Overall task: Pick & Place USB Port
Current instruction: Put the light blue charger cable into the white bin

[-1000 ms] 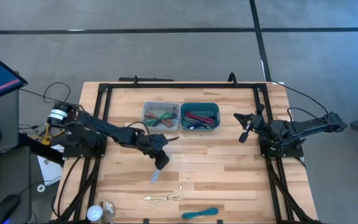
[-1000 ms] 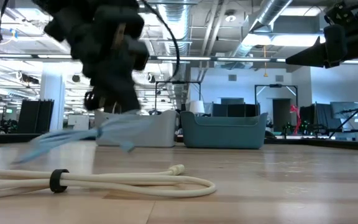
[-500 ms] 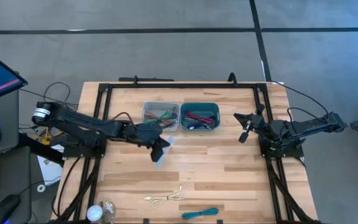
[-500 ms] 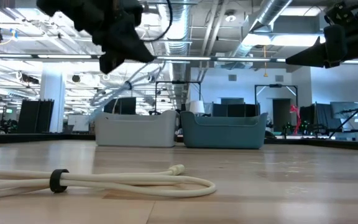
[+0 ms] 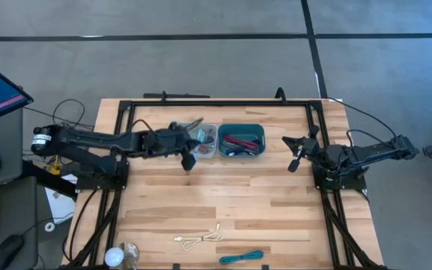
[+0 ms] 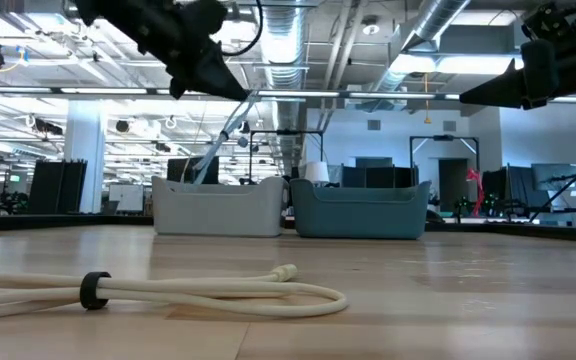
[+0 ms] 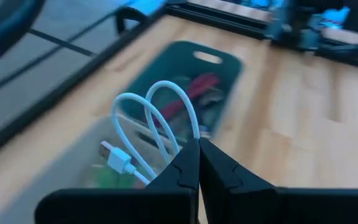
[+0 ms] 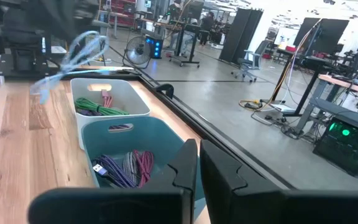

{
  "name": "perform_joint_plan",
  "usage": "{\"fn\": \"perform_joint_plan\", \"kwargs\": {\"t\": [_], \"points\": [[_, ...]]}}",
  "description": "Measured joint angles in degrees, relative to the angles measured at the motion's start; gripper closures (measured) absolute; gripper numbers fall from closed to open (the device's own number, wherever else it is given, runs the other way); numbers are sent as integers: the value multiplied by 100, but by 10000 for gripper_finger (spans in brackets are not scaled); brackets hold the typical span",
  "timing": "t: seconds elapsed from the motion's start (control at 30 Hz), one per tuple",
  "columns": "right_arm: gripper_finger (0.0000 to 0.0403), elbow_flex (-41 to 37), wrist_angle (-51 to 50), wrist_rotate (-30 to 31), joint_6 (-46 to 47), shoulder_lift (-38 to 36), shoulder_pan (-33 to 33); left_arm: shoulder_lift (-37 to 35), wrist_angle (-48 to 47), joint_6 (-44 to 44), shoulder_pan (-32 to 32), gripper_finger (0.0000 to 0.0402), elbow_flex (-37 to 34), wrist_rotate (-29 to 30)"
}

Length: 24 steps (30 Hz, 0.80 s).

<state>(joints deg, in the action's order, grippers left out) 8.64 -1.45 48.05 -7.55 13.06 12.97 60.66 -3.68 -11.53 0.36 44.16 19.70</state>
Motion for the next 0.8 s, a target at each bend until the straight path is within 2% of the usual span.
{"fn": "perform_joint_plan", "kwargs": {"t": [0.27,0.43,0.63,0.8], "points": [[390,0,0,2,-48,0,0,0,15,668,954,400,0,-5],[390,0,0,2,-57,0,0,95,-37,633,1431,400,2,-549],[390,0,0,2,-57,0,0,585,-103,495,1624,400,3,-926],[390,0,0,2,-57,0,0,1189,-89,485,1620,400,4,-973]]}}
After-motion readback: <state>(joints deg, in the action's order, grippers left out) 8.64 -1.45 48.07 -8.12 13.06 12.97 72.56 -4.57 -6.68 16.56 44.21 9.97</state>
